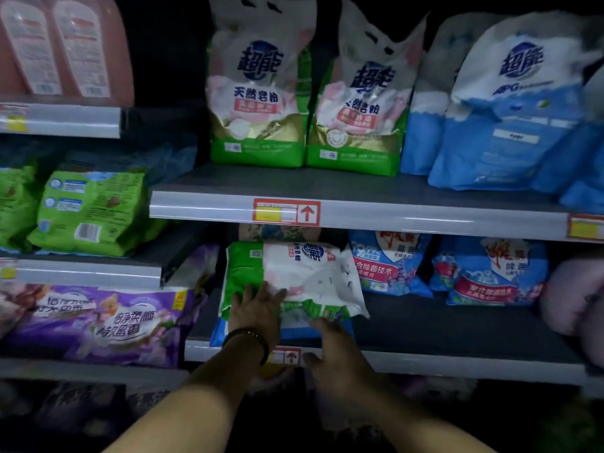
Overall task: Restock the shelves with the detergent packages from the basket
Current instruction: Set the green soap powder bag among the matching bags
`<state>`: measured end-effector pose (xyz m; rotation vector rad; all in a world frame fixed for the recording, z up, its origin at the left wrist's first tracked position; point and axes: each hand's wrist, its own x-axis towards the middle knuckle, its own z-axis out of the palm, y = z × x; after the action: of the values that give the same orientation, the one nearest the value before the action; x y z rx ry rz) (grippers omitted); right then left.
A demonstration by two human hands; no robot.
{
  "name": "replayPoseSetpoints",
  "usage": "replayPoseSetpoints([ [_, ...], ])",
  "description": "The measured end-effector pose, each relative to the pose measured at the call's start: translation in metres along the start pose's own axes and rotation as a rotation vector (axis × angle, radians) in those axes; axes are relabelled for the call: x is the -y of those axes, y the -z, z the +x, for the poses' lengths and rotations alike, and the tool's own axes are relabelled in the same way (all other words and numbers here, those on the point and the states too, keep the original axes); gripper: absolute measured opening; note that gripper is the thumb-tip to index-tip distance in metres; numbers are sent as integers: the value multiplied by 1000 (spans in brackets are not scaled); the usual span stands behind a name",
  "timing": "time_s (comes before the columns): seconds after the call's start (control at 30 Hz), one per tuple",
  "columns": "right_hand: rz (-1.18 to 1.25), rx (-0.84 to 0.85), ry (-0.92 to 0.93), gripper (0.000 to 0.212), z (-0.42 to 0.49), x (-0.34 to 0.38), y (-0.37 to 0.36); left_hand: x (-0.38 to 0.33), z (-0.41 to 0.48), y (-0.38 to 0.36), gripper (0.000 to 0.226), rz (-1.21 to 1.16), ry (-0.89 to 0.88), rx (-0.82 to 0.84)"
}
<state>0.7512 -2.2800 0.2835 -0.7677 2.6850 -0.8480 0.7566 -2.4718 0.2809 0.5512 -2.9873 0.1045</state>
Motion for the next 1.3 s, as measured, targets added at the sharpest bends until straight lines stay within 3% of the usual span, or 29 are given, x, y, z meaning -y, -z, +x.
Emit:
replayPoseSetpoints([
  [0.1, 171, -51, -14, 47, 4, -3, -2, -3, 0, -2, 53, 7, 7, -120],
  [0.23, 363, -107, -128, 37, 10, 0, -5, 3, 4, 8, 65, 78, -30, -224],
  [0.33, 740, -125, -410, 56, 19, 2, -2, -1, 3, 32, 49, 38, -81, -355],
  [0.4, 1104, -151, -577, 55, 17, 2, 9, -7, -4, 54, 46, -20, -118, -409],
  [0.47, 1379, -162, -611, 52, 8, 3, 24, -13, -19, 70, 44, -11, -164, -499],
  [0.6, 1682, -308, -554, 98, -18, 13, 42, -23, -68, 85, 40, -102, -301, -615],
  [0.73, 1666, -511, -536, 55, -44, 24, 56, -28, -112, 94, 38, -166, -352, -638],
  [0.87, 1593, -596, -461, 53, -68, 35, 72, -22, -130, 111, 57, -180, -326, -659],
  [1.03, 1627, -532, -255, 48, -105, 53, 103, -19, -166, 139, 33, -160, -414, -930],
  [1.17, 1680, -450, -85, 46, -134, 76, 139, -18, -190, 188, 32, -167, -489, -1082],
  [1.3, 1665, -434, 38, 43, -148, 103, 172, -4, -201, 236, 23, -218, -582, -1084],
])
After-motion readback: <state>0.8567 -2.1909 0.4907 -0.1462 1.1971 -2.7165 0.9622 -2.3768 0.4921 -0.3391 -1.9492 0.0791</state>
